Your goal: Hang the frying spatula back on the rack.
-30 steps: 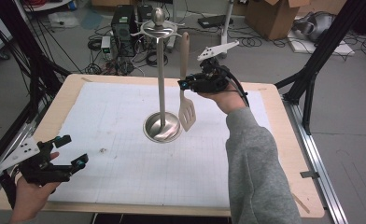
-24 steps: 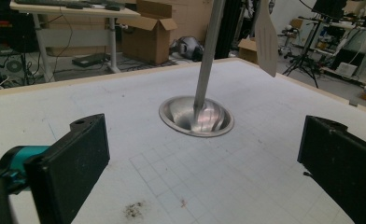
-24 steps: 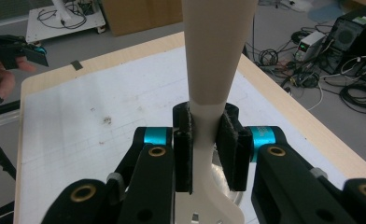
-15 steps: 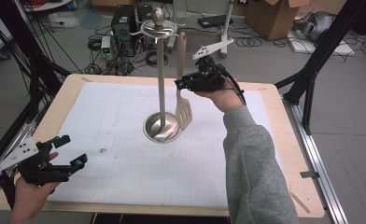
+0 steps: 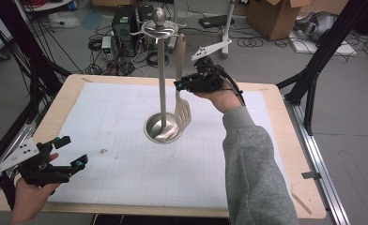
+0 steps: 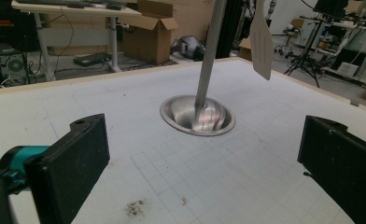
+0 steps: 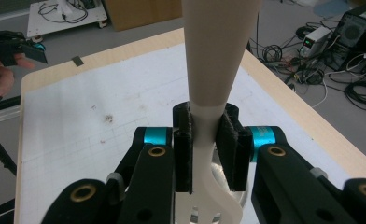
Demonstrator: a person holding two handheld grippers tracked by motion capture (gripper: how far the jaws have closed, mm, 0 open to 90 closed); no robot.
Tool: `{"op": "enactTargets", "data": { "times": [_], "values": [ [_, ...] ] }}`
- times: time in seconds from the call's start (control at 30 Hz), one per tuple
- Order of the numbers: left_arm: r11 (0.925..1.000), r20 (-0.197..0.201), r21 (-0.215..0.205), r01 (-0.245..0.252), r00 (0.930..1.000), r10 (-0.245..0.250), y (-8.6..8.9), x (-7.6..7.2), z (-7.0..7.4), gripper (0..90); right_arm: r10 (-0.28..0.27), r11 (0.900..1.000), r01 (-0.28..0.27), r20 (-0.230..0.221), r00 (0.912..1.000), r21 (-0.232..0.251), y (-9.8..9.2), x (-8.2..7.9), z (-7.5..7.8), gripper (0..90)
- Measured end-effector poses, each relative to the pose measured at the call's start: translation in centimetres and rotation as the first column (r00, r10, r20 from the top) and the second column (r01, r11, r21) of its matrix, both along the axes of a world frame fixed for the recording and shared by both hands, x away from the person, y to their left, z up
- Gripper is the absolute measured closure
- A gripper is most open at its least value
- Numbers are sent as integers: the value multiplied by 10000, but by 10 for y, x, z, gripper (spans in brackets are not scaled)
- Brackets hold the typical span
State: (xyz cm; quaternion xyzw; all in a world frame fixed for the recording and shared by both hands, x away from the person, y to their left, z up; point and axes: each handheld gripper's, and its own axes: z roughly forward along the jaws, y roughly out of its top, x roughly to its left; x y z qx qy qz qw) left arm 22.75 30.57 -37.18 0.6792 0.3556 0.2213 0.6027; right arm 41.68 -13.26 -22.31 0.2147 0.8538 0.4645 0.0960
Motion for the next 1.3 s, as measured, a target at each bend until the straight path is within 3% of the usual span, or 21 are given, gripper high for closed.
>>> {"op": "enactTargets", "data": {
  "times": [0.47, 1.03, 1.3],
  "values": [
    [10000, -52, 39, -37, 10000, 37, 0, 0, -1, 26, -80, 10000, 81, 143, 9999, -57, 3, 0, -3, 770],
    [10000, -44, 77, -33, 10000, 33, -1, 0, -1, 26, -268, 9993, 257, 448, 9986, 256, 4, -3, -8, 755],
    [10000, -49, 86, -20, 10000, 21, -2, 0, -1, 26, -341, 9980, 310, 551, 9979, 554, 0, -8, -11, 635]
  ]
}}
